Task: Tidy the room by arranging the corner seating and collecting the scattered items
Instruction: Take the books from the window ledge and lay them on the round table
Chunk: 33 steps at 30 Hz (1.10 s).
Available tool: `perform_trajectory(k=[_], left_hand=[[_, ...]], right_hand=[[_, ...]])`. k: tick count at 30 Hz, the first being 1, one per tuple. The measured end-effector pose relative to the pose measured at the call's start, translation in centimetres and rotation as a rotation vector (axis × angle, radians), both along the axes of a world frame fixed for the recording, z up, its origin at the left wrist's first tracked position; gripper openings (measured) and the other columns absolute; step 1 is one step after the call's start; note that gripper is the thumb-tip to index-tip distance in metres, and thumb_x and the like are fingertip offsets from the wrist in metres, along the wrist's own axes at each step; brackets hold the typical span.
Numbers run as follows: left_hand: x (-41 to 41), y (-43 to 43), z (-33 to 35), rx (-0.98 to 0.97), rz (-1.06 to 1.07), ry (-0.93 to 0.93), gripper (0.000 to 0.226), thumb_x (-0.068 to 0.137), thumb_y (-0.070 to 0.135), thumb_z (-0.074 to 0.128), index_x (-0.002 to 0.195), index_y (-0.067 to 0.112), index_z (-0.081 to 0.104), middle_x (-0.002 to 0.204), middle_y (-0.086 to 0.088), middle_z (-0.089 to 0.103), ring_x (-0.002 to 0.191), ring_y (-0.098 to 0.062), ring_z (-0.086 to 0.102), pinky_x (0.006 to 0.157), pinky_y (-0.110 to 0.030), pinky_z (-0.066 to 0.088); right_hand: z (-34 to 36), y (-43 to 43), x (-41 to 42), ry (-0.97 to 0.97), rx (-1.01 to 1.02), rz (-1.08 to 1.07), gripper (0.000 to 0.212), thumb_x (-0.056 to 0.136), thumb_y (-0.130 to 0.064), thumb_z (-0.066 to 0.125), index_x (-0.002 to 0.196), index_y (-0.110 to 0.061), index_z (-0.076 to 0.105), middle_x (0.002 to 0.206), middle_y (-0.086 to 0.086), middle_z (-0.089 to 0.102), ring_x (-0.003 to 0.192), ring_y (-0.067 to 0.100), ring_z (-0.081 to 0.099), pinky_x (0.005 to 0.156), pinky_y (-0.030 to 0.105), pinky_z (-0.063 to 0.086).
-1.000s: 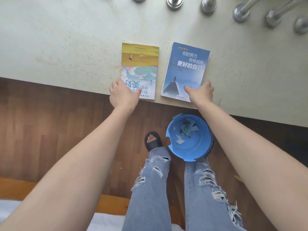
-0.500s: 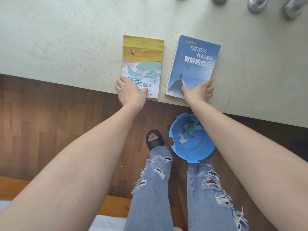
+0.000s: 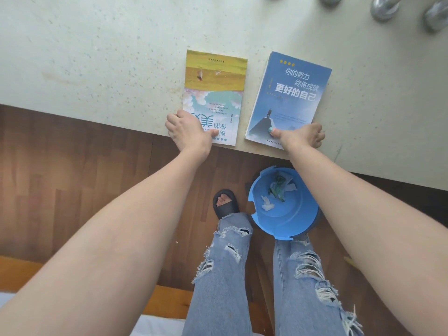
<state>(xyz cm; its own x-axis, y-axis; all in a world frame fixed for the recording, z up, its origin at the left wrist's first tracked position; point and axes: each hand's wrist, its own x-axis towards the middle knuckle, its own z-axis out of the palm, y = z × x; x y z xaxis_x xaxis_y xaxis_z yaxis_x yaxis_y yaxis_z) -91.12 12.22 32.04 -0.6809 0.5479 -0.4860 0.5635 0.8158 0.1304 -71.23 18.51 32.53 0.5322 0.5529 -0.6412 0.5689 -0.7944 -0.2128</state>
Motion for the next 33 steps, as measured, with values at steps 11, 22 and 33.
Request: perform_trajectory(k=[11, 22, 33], left_hand=[[-0.3, -0.2, -0.6, 0.156, -0.056, -0.074, 0.082, 0.063, 0.039, 0.086, 0.121, 0.004, 0.039, 0.123, -0.011, 0.054, 0.116, -0.028, 0.049, 0.095, -0.035, 0.041], [-1.6, -1.9, -0.8, 0.349, 0.218, -0.447, 0.028, 0.099, 0.026, 0.039, 0.115, 0.006, 0.052, 0.104, -0.006, 0.06, 0.088, -0.021, 0.052, 0.076, -0.03, 0.038], [2.5, -4.1, 2.8, 0.496, 0.304, -0.728, 0.014, 0.102, 0.021, 0.041, 0.108, 0.019, 0.054, 0.101, -0.003, 0.069, 0.082, -0.01, 0.065, 0.077, -0.025, 0.052]], right_hand=[[-0.1, 0.1, 0.0, 0.063, 0.051, -0.011, 0.089, 0.056, -0.036, 0.093, 0.124, -0.009, 0.042, 0.141, 0.008, 0.031, 0.13, 0.027, 0.039, 0.103, 0.036, 0.037], [0.1, -1.2, 2.4, 0.422, 0.309, -0.055, 0.044, 0.08, -0.023, 0.078, 0.111, -0.015, 0.047, 0.111, -0.002, 0.061, 0.102, 0.015, 0.063, 0.093, 0.033, 0.053], [4.1, -3.1, 9.9, 0.827, 0.452, -0.223, 0.028, 0.087, -0.006, 0.069, 0.11, -0.016, 0.057, 0.105, -0.003, 0.069, 0.091, 0.01, 0.069, 0.077, 0.024, 0.056]])
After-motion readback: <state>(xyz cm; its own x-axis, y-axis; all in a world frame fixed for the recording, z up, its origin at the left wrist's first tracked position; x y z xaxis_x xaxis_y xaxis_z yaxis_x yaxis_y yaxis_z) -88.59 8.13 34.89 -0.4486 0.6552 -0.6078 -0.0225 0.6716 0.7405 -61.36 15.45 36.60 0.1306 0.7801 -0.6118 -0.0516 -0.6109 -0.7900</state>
